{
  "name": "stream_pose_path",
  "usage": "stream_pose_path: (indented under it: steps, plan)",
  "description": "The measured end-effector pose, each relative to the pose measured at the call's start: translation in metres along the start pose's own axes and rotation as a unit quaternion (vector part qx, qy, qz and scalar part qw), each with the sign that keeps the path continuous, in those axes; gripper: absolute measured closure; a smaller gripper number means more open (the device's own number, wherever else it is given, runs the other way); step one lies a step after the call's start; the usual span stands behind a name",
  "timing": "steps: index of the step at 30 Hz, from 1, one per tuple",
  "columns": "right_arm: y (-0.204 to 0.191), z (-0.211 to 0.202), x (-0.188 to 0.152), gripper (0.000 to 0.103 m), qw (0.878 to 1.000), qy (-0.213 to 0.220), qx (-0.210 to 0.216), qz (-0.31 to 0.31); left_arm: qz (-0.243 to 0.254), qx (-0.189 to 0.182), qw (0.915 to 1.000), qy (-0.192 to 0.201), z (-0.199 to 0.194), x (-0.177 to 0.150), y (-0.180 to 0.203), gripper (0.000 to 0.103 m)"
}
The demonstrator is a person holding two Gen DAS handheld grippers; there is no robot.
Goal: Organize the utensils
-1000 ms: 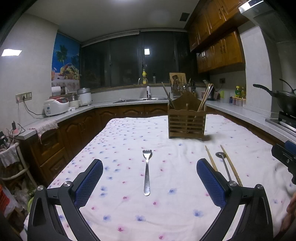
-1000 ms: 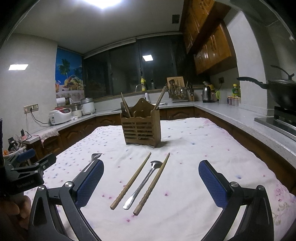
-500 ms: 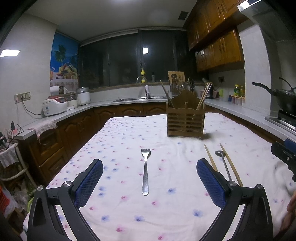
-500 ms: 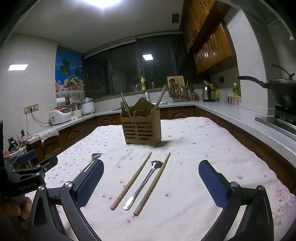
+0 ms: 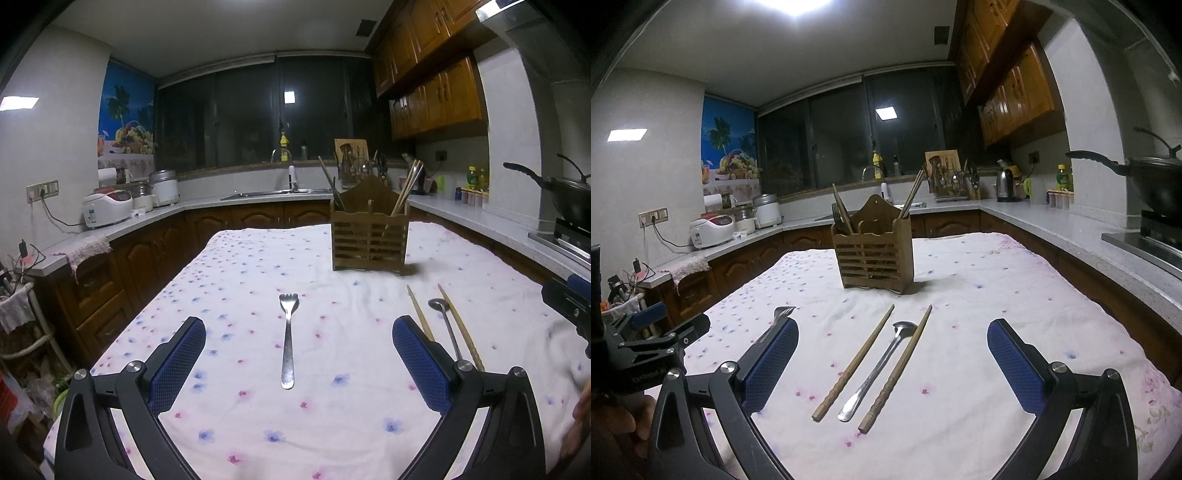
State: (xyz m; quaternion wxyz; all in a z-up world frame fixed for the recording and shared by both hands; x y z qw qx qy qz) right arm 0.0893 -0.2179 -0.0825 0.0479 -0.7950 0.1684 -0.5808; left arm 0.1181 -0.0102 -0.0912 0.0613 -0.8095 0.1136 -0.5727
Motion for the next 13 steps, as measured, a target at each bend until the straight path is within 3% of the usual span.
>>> stream_pose_path:
  steps: [13]
  plan:
    - [-0.0045, 0.0026, -0.0003, 0.000, 1.000, -0.004, -0.001, 0.002, -0.001, -0.005, 1.0000, -0.001, 0.0019, 0.0029, 0.0029, 0.001]
Point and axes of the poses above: each gripper's, at about its wrist camera, not at the fingertips, and z roughly the way its jaws point, y to its right, x to its top, the point moved 10 cm from there along z, roughly the way its jaws point, and after that the axes turned 12 degrees about z, right-handed, at the moved point
